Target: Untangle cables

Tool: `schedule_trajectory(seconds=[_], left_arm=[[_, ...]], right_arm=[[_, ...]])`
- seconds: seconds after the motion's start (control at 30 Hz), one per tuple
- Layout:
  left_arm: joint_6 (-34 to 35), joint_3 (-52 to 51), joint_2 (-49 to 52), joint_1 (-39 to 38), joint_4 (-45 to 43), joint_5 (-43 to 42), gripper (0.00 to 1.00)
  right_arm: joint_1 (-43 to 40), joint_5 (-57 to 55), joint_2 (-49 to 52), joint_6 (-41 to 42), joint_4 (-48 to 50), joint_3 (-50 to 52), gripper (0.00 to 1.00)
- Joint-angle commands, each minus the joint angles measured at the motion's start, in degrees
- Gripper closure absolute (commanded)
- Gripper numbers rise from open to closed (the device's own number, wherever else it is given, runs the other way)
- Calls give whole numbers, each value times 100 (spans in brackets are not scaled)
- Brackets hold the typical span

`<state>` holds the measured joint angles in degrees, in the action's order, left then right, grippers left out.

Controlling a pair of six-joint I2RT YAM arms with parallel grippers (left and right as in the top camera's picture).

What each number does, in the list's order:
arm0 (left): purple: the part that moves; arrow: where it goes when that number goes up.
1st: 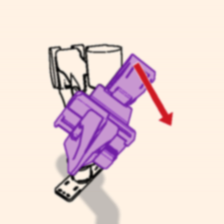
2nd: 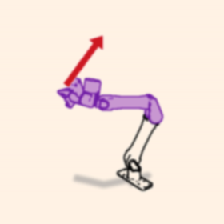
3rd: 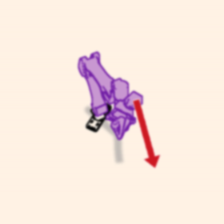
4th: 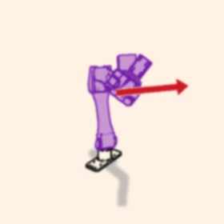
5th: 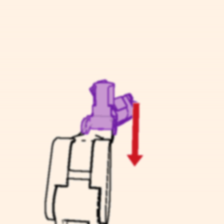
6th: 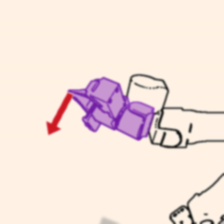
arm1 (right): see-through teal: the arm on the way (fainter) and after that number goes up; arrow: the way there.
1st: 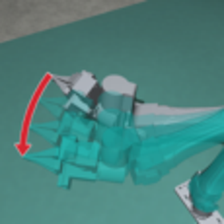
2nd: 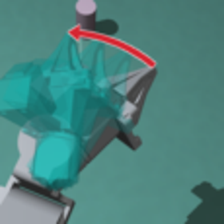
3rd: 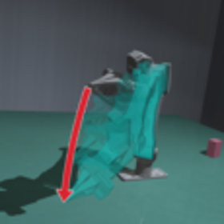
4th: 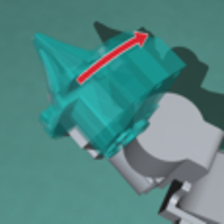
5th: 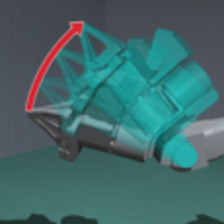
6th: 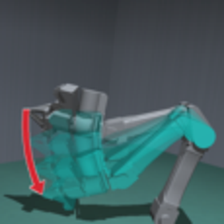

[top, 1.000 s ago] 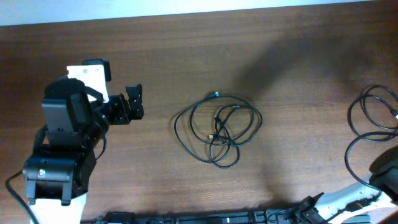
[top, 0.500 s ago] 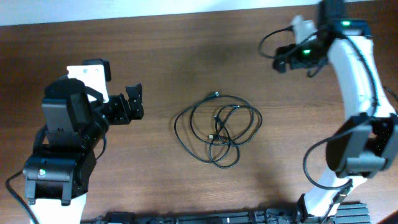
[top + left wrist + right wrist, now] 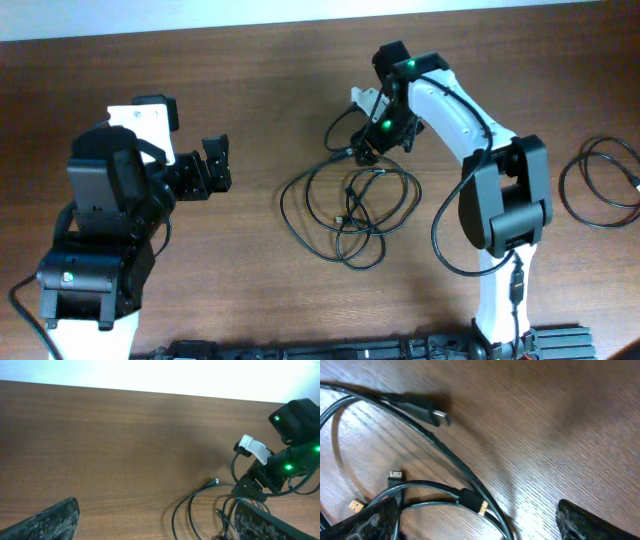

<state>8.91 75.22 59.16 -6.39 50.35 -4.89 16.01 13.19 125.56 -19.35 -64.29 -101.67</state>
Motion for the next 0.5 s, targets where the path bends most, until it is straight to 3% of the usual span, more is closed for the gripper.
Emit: schedule_trajectory(seconds=[0.0, 0.1, 0.2, 0.23, 0.27, 0.3, 0.33, 0.37, 0.47], left_arm=[[68, 15, -2, 28, -9, 22, 1], [66, 15, -2, 28, -9, 22, 1], [68, 15, -2, 28, -9, 22, 1], [68, 15, -2, 28, -9, 22, 1], [68, 15, -2, 28, -9, 22, 1], [68, 15, -2, 28, -9, 22, 1], [68, 15, -2, 28, -9, 22, 1], [68, 15, -2, 28, -9, 22, 1], [68, 15, -2, 28, -9, 22, 1]], right_arm=[[70, 66, 61, -153, 7, 125, 1], [85, 560, 61, -688, 94, 514, 1], [87, 925, 61, -697, 494, 944, 0], [87, 933, 61, -697, 568, 999, 9], [85, 894, 61, -699, 597, 1014, 30], [79, 756, 61, -697, 649, 1012, 60], [74, 715, 61, -695, 675, 1008, 81], [74, 715, 61, -695, 673, 977, 94], [50, 715, 37, -651, 485, 748, 96]])
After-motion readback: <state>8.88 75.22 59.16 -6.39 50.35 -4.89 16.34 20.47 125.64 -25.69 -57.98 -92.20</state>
